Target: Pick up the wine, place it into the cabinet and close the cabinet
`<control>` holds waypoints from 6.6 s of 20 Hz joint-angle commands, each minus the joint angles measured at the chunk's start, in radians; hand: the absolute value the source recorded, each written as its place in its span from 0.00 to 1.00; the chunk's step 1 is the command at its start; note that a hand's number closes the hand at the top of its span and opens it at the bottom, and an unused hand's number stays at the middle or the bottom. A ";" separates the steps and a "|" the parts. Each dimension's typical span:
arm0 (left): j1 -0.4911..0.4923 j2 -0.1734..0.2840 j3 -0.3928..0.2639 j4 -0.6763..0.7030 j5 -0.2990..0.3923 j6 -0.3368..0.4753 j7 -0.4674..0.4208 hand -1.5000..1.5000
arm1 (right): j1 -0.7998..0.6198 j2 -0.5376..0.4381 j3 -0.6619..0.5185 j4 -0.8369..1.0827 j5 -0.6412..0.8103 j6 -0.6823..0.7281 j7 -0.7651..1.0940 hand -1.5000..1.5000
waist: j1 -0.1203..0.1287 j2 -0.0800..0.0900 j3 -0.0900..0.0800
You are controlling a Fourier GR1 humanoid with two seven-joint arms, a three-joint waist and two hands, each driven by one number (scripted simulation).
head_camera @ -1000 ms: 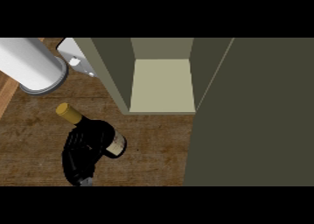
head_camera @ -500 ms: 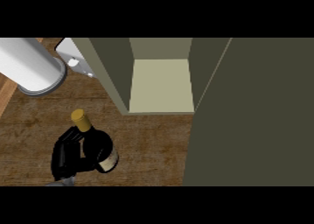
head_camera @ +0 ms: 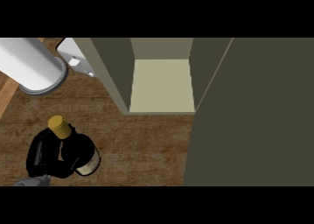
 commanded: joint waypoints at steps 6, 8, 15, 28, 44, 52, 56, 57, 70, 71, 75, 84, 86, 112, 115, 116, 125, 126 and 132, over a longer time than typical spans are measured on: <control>-0.028 -0.001 0.016 -0.212 0.024 -0.032 0.134 1.00 | -0.041 0.030 0.051 -0.081 0.016 -0.042 0.080 0.00 | 0.005 0.000 0.000; 0.092 0.046 0.022 -0.413 0.066 -0.027 0.215 1.00 | 0.014 0.002 -0.009 -0.091 -0.036 0.000 0.033 0.00 | 0.012 -0.002 0.001; 0.070 0.020 -0.023 -0.642 0.016 0.094 0.446 1.00 | 0.047 0.004 -0.026 -0.051 -0.059 0.026 -0.037 0.00 | 0.008 0.000 0.001; -0.212 -0.228 -0.191 -0.717 -0.174 0.323 0.730 1.00 | 0.000 0.021 -0.081 -0.007 -0.093 0.021 -0.031 0.00 | 0.000 0.002 0.001; -0.470 -0.377 -0.186 -0.529 -0.326 0.503 0.821 1.00 | 0.099 0.010 -0.080 -0.142 -0.135 0.071 0.009 0.00 | -0.010 0.002 0.001; -0.544 -0.378 -0.260 -0.395 -0.320 0.604 0.748 1.00 | 0.063 0.017 -0.061 -0.140 -0.107 0.062 0.044 0.00 | -0.013 0.003 0.000; -0.531 -0.378 -0.275 -0.381 -0.286 0.625 0.717 1.00 | -0.007 0.017 -0.051 -0.155 -0.083 0.025 0.118 0.00 | -0.008 0.002 0.000; -0.526 -0.378 -0.257 -0.405 -0.270 0.621 0.742 1.00 | 0.096 0.004 -0.095 -0.111 -0.133 0.095 -0.001 0.00 | -0.007 0.002 0.001; -0.458 -0.378 -0.370 -0.253 -0.172 0.676 0.532 1.00 | 0.098 0.040 -0.026 -0.121 -0.041 0.064 -0.018 0.00 | -0.009 0.001 0.001; -0.490 -0.378 -0.286 -0.190 -0.227 0.644 0.507 1.00 | 0.012 0.018 -0.045 -0.167 -0.057 0.027 0.100 0.00 | -0.007 0.001 0.000; -0.525 -0.378 -0.250 -0.117 -0.222 0.620 0.473 1.00 | -0.033 0.010 -0.096 -0.081 -0.092 0.040 0.081 0.00 | -0.003 0.003 0.000; -0.540 -0.378 -0.179 0.048 -0.137 0.582 0.287 1.00 | -0.073 0.020 -0.064 -0.097 -0.068 0.024 0.116 0.00 | -0.009 0.005 -0.001; -0.517 -0.378 -0.151 0.062 -0.163 0.531 0.280 1.00 | 0.064 0.059 -0.006 -0.133 -0.032 0.046 0.036 0.00 | -0.008 0.003 0.000; -0.872 -0.367 0.058 0.535 -0.104 0.436 0.270 1.00 | 0.062 0.058 -0.032 -0.054 -0.073 0.097 -0.023 0.00 | -0.015 0.006 0.000; -0.918 -0.367 0.080 0.593 -0.129 0.460 0.183 1.00 | -0.039 0.071 0.000 -0.059 -0.017 0.037 0.067 0.00 | -0.016 0.008 -0.001; -0.899 -0.378 0.041 0.591 -0.106 0.500 0.132 1.00 | -0.011 0.042 -0.065 -0.091 -0.107 0.064 0.073 0.00 | -0.028 0.008 0.000; -1.033 -0.378 0.146 0.787 -0.109 0.474 0.060 1.00 | 0.018 0.073 0.002 -0.059 -0.032 0.071 0.024 0.00 | -0.031 0.012 -0.001; -1.024 -0.373 0.164 0.816 -0.110 0.464 0.014 1.00 | 0.055 0.062 -0.033 -0.070 -0.075 0.095 -0.016 0.00 | -0.042 0.016 0.000; -1.086 -0.370 0.257 0.851 -0.019 0.444 0.086 1.00 | 0.025 0.052 -0.084 -0.043 -0.126 0.097 -0.003 0.00 | -0.047 0.019 0.000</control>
